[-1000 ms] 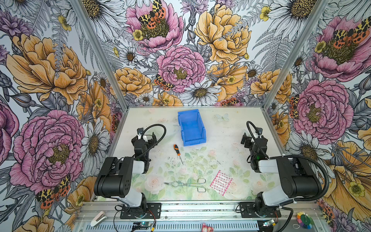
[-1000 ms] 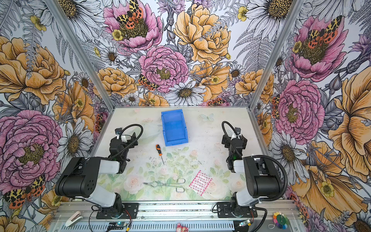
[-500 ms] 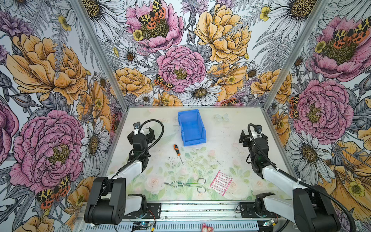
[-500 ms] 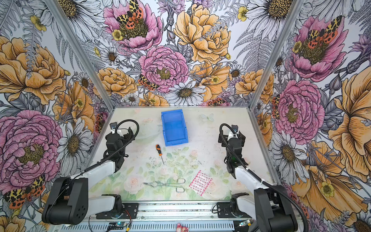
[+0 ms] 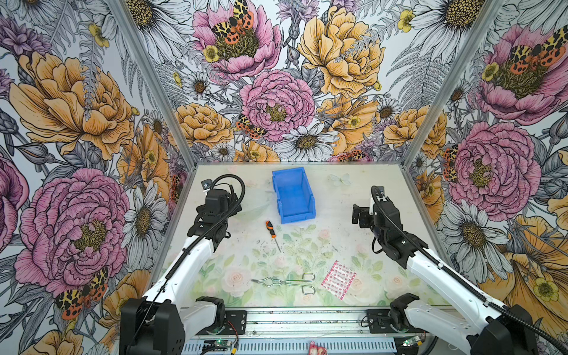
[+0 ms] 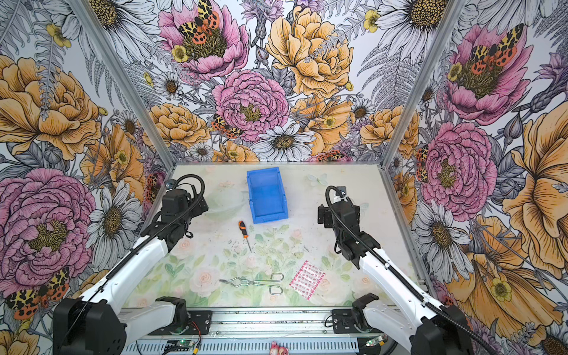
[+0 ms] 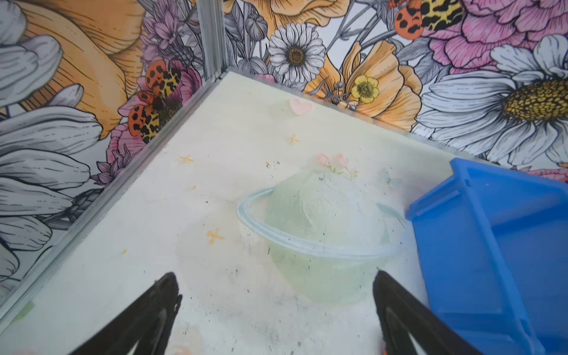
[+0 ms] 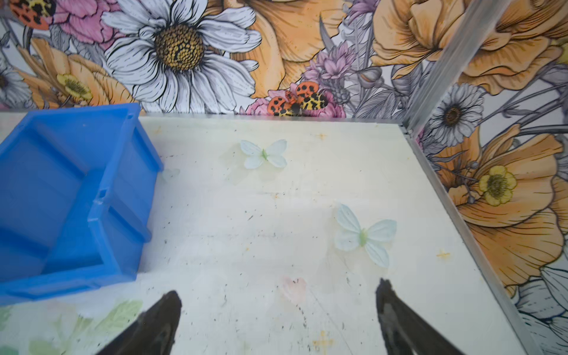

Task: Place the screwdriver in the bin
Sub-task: 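Move the left gripper over the orange-handled screwdriver while the right arm reaches forward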

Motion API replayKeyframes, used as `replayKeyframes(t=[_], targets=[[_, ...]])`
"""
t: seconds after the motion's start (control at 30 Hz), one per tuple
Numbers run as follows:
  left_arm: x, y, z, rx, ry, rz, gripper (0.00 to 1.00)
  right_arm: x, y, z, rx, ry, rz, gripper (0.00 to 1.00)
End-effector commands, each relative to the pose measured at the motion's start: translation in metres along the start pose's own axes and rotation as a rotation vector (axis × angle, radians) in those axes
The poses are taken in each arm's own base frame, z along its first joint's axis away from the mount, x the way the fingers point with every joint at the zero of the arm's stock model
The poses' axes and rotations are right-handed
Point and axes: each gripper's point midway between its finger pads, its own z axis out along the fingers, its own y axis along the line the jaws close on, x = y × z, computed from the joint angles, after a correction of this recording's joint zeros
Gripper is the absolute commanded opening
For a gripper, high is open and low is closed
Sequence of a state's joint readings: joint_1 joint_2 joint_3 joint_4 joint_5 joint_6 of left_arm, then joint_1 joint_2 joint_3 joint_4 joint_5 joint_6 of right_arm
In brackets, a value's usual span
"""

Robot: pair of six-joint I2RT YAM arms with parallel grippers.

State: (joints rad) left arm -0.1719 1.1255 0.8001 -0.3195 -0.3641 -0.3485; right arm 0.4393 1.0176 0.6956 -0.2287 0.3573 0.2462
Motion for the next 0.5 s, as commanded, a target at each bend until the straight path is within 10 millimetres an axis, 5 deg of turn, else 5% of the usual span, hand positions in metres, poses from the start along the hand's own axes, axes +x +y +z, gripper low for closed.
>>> replayKeyframes(t=[0.0,0.3,0.47], targets=[[0.038,-0.014,-0.017,0.053,0.175,-0.035,0.99,0.016,0.038,-0.009,-0.129,0.096,-0.077,1.0],[0.102,-0.071,-0.044,0.2,0.385,-0.107,0.99,0.031,0.127,-0.055,-0.479,0.07,-0.321,1.0],[0.129,-0.091,-0.049,0.201,0.454,-0.119,0.99,0.034,0.155,-0.079,-0.627,0.057,-0.364,0.99]])
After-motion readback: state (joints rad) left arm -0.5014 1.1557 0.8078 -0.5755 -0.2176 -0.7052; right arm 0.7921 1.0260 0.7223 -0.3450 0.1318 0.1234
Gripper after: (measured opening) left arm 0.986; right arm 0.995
